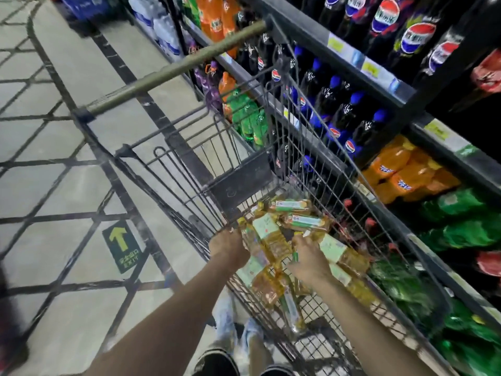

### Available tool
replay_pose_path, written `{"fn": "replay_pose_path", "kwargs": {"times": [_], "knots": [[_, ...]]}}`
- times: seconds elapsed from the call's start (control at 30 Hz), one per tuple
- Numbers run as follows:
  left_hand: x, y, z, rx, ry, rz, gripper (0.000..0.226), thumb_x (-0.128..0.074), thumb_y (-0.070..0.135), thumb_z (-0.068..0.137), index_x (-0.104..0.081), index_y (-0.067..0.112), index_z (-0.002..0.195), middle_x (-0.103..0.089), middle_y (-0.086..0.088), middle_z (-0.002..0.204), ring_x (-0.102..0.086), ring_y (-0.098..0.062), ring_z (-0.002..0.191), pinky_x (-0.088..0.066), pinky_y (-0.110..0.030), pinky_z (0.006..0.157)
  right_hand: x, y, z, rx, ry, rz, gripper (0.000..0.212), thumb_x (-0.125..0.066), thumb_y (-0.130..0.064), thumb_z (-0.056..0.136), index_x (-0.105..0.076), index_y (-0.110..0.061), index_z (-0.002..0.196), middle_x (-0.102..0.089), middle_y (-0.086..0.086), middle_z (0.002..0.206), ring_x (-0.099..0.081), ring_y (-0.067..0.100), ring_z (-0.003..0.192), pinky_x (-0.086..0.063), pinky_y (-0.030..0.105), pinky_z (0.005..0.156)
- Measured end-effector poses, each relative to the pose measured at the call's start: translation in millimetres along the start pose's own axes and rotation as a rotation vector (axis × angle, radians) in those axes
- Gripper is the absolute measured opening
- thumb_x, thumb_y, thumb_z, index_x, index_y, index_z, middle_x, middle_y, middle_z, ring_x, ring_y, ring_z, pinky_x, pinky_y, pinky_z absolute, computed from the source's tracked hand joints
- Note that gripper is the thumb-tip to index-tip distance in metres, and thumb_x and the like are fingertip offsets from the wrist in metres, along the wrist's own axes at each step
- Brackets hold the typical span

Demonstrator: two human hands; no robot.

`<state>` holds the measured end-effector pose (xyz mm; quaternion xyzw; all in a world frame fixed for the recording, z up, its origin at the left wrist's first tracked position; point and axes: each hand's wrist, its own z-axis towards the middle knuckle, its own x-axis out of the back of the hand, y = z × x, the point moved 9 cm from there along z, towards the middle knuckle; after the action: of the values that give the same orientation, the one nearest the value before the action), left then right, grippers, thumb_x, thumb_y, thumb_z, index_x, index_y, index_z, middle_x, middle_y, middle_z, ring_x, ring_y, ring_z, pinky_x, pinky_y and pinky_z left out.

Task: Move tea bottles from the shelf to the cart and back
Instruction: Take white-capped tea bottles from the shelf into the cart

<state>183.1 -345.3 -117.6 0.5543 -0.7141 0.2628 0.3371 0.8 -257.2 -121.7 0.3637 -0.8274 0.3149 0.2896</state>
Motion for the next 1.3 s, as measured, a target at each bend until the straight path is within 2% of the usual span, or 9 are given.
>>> {"fn": "replay_pose_path", "kwargs": {"times": [0.13,0.27,0.37,0.6,0.7,1.0,1.13,1.2,1.3], "knots": [[-36,-3,30,0.083,-0.127,-0.06,0.041,-0.052,0.038,0.098,-0.055,0.018,0.134,-0.066,-0.006,0.118,-0.062,-0.019,0.087,-0.053,-0.029,0.07,-18,7,23,-0.026,-0.05,-0.022,0.08,-0.072,-0.031,0.089,-0.028,-0.019,0.154,-0.02,0.007,0.163,-0.023,0.032,0.149,-0.03,0.046,0.119],[-69,9,49,0.092,-0.237,-0.116,0.036,-0.051,0.042,0.1,-0.064,0.01,0.109,-0.063,-0.001,0.094,-0.06,-0.015,0.078,-0.043,-0.023,0.057,-26,14,47,-0.01,-0.061,-0.036,0.062,-0.073,-0.027,0.086,-0.042,-0.019,0.139,-0.035,0.004,0.15,-0.035,0.026,0.14,-0.039,0.042,0.109],[-100,11,59,0.135,-0.278,-0.17,0.046,-0.05,0.05,0.098,-0.062,0.01,0.117,-0.063,-0.001,0.1,-0.055,-0.011,0.071,-0.043,-0.023,0.054,-36,19,65,-0.019,-0.075,-0.02,0.07,-0.073,-0.027,0.086,-0.038,-0.02,0.146,-0.029,0.006,0.159,-0.029,0.028,0.145,-0.034,0.046,0.116],[-126,14,66,0.311,-0.226,-0.296,0.098,-0.066,0.065,0.081,-0.026,0.006,0.149,-0.053,-0.012,0.125,-0.056,-0.021,0.105,-0.052,-0.03,0.082,-65,34,97,-0.086,-0.146,0.078,0.079,-0.071,-0.025,0.088,-0.028,-0.022,0.155,-0.014,0.004,0.166,-0.011,0.029,0.153,-0.02,0.049,0.123],[-125,32,74,0.302,-0.179,-0.31,0.094,-0.06,0.054,0.091,-0.008,0.007,0.154,-0.041,-0.02,0.144,-0.043,-0.033,0.128,-0.044,-0.041,0.103,-70,34,109,-0.099,-0.164,0.081,0.077,-0.068,-0.025,0.092,-0.025,-0.019,0.156,-0.013,0.006,0.166,-0.011,0.028,0.153,-0.018,0.046,0.123],[-130,37,91,0.348,0.02,-0.698,0.101,-0.075,0.028,0.08,-0.011,0.01,0.155,-0.03,-0.009,0.152,-0.029,-0.03,0.139,-0.03,-0.038,0.114,-76,25,153,-0.064,-0.092,0.062,0.074,-0.073,-0.029,0.086,-0.033,-0.021,0.147,-0.034,0.006,0.152,-0.037,0.027,0.137,-0.037,0.04,0.107],[-121,28,111,0.364,0.127,-0.77,0.104,-0.077,0.029,0.077,-0.012,0.011,0.156,-0.022,-0.013,0.16,-0.023,-0.031,0.146,-0.027,-0.041,0.12,-91,8,173,-0.005,-0.087,0.096,0.093,-0.075,-0.021,0.082,-0.017,-0.027,0.154,-0.032,0.007,0.152,-0.042,0.028,0.13,-0.044,0.039,0.095],[-126,25,117,0.407,0.075,-0.734,0.118,-0.084,0.034,0.072,-0.003,0.021,0.157,-0.017,-0.014,0.16,-0.028,-0.034,0.144,-0.034,-0.047,0.117,-98,0,181,0.042,-0.081,0.069,0.106,-0.075,-0.015,0.082,-0.003,-0.032,0.158,-0.028,0.007,0.154,-0.041,0.027,0.129,-0.043,0.035,0.082],[-138,23,115,0.484,0.003,-0.74,0.132,-0.091,0.034,0.065,0.01,0.046,0.15,-0.026,-0.015,0.151,-0.05,-0.037,0.125,-0.055,-0.048,0.093,-109,1,188,0.04,-0.061,0.039,0.118,-0.081,-0.019,0.078,0.005,-0.034,0.158,-0.024,0.009,0.157,-0.04,0.027,0.131,-0.041,0.033,0.077]]}}
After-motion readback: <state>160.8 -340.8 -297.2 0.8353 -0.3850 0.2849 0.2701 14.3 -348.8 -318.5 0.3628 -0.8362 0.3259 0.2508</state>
